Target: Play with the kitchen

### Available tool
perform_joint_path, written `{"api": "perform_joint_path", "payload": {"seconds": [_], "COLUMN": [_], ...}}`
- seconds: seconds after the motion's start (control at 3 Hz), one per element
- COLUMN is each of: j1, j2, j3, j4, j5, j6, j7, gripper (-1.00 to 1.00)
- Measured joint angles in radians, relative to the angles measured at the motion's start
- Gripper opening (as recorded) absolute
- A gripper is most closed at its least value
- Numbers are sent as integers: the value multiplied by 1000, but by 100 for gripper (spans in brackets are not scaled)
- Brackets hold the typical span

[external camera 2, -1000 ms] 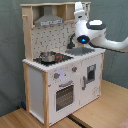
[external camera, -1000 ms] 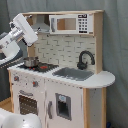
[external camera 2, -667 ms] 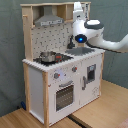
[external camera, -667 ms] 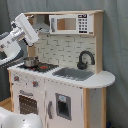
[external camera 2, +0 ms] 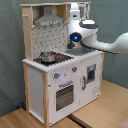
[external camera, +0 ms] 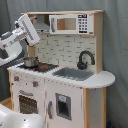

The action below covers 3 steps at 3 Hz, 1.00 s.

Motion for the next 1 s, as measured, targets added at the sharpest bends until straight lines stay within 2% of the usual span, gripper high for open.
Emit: {"api": "perform_joint_path", "payload": {"seconds": [0.33,0.67,1.0], "j1": [-56,-100,-110], "j2": [0,0,0], "j3": [20,31,31], "j4": [55,80,80], "j5": [77,166,187], "j6": [0,0,-1], "j7": [12,24,24], "gripper": [100,100,100]}}
